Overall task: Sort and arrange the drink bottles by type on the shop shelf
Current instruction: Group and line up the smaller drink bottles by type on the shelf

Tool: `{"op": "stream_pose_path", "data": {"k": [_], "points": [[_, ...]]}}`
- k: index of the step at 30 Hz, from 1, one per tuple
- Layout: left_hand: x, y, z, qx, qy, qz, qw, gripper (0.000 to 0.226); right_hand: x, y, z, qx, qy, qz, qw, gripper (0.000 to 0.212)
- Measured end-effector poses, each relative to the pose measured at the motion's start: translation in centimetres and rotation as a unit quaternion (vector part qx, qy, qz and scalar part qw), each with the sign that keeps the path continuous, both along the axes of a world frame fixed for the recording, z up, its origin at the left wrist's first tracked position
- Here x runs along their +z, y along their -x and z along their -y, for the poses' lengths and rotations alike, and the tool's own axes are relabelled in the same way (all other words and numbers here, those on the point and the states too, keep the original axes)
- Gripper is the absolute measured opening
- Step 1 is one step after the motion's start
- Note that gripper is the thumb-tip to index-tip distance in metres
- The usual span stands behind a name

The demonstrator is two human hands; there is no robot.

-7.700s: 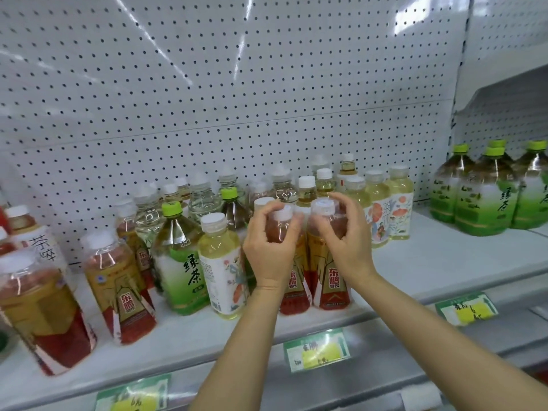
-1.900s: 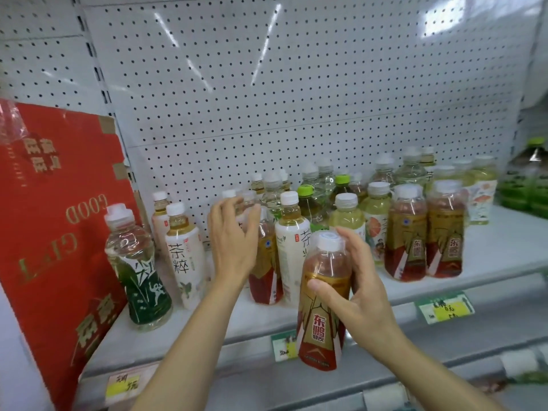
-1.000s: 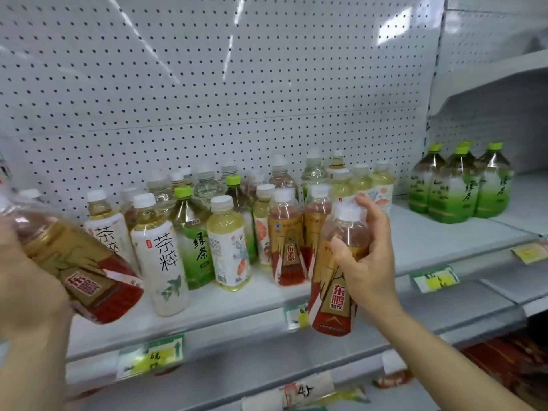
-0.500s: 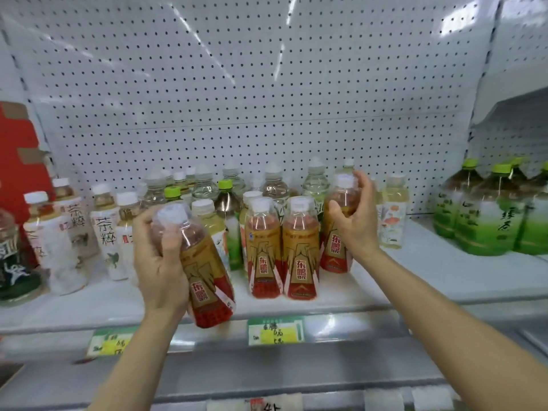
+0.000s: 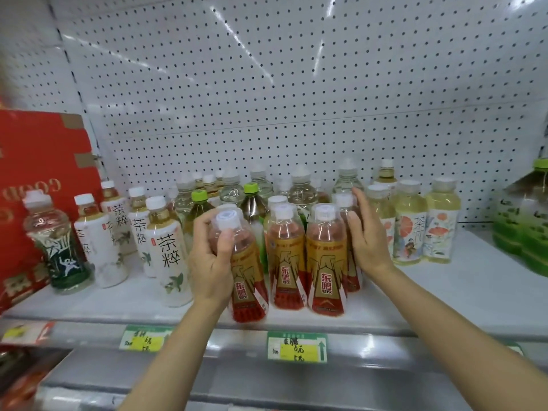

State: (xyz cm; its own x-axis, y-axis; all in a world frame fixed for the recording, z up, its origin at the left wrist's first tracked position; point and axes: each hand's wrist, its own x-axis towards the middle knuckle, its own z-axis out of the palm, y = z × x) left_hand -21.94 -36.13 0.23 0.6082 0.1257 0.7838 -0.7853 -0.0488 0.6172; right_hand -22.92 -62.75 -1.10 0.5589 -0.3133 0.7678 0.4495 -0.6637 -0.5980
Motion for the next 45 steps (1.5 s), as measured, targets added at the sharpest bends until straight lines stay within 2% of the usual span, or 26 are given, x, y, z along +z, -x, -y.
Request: {"op": "stream_pose_path", "data": {"k": [4,7,11,13,15,18,21,25,27,30,32,36,37,40,43,45], "points": [[-0.5,-1.1,1.2,-0.008,-0.020,0.005,1.000,0.033,-0.4,1.5,0.0,0.003,0.010,0.031,0.999,0.066],[-1.2,-1.9,1.8,0.013,-0.053,-0.007,0.998,0.031,-0.3,2.6,-0.8,-0.029,0.070,0.068,0.995,0.071],[-2.0,-1.9,1.9,0.037,-0.099,-0.018,0.994,0.051,0.0,3.4,-2.5,-0.055,0.206,0.098,0.972,0.084],[-3.4,-0.7,1.7,0.053,-0.140,-0.032,0.988,0.075,-0.3,3.4,-3.3,-0.055,0.230,0.096,0.967,0.084],[-5.7,0.7,1.5,0.111,-0.205,-0.061,0.970,0.093,-0.6,3.3,-3.7,-0.061,0.241,0.093,0.964,0.083],[-9.3,2.6,1.2,0.154,-0.281,-0.147,0.936,0.101,-0.9,3.3,-3.7,-0.070,0.254,0.092,0.960,0.082],[-10.5,2.4,0.7,0.140,-0.276,-0.188,0.932,0.094,-0.8,3.3,-3.9,-0.075,0.248,0.093,0.961,0.080],[-9.8,2.1,-0.1,0.122,-0.311,-0.175,0.926,0.092,-0.4,3.2,-4.8,-0.090,0.231,0.097,0.964,0.074],[-8.7,2.1,-1.2,0.106,-0.317,-0.161,0.929,0.082,0.1,3.2,-5.1,-0.101,0.230,0.098,0.963,0.070],[-4.7,0.1,-3.5,0.144,-0.222,-0.097,0.960,0.055,0.6,3.5,-5.2,-0.116,0.235,0.094,0.960,0.063],[-0.9,-2.4,-4.2,0.175,-0.194,-0.083,0.962,0.050,1.2,3.7,-5.4,-0.129,0.242,0.095,0.957,0.059],[4.2,-5.8,-3.1,0.175,-0.379,-0.137,0.898,0.054,3.9,3.6,-6.5,-0.128,0.234,0.088,0.960,0.052],[4.4,-6.1,-2.6,0.154,-0.392,-0.157,0.893,0.048,4.8,3.5,-6.8,-0.126,0.228,0.082,0.962,0.050],[3.9,-6.5,-1.5,0.100,-0.332,-0.181,0.920,0.032,7.9,3.0,-8.1,-0.112,0.187,0.008,0.976,0.040],[4.8,-6.7,-1.5,0.099,-0.268,-0.149,0.947,0.039,11.4,1.6,-8.9,-0.066,0.148,-0.145,0.976,0.033],[6.5,-6.9,-1.9,0.084,-0.191,-0.109,0.972,0.041,13.4,0.3,-9.6,-0.055,0.178,-0.249,0.950,0.037]]}}
